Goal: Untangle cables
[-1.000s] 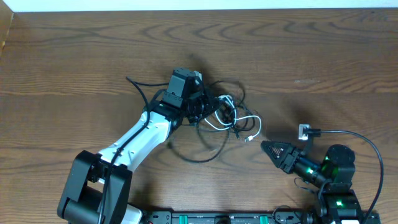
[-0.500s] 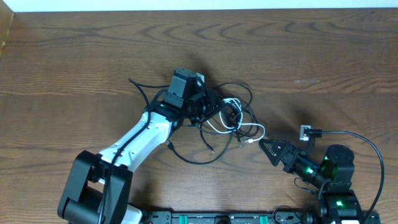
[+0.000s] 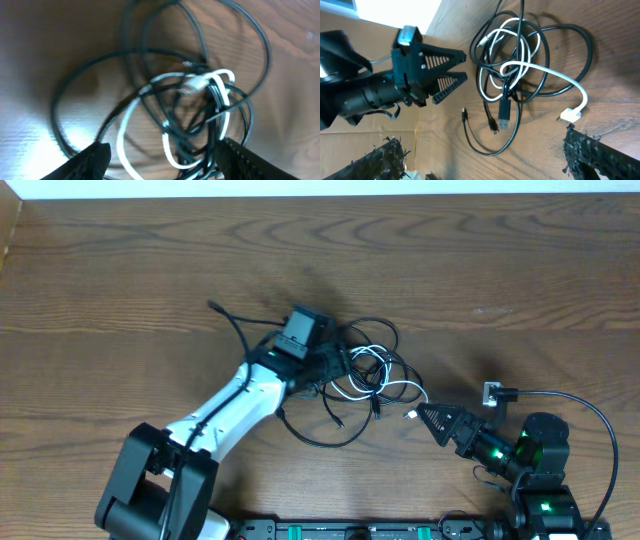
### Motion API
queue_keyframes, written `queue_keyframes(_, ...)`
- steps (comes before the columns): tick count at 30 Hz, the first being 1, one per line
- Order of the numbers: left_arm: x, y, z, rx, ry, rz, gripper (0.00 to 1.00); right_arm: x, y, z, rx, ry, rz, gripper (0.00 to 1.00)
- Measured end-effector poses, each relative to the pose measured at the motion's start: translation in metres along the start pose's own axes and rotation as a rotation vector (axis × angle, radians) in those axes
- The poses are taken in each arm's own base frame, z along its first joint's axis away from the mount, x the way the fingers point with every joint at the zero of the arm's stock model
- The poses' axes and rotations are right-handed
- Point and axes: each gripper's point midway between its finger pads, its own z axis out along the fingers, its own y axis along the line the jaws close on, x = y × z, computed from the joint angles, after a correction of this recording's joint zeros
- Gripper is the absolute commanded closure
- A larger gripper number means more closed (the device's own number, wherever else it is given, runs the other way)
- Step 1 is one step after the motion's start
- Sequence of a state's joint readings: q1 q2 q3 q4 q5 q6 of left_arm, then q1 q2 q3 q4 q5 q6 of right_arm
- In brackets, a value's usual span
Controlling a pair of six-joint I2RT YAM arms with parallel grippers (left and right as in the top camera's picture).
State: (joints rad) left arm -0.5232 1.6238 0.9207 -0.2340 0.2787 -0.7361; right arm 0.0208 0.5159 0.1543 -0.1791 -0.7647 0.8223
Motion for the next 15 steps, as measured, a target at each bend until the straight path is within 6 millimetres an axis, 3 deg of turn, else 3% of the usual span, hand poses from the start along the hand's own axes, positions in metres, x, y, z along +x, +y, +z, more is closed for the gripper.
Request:
queue_keyframes(6,0.006,-0.018,0.006,-0.041,-0.086,0.174,0.29,0.000,-0.001,0.000,0.006,-0.001,0.003,0.01)
queue_keyframes(13,0.005,-0.018,0.027,-0.101,-0.150,0.247,0.31,0.003,-0.009,0.000,0.040,0.006,0.031,0.01)
queue_keyframes(15,0.004,-0.012,0.036,-0.120,-0.155,0.247,0.42,0.003,-0.010,0.000,0.042,0.005,0.032,0.01)
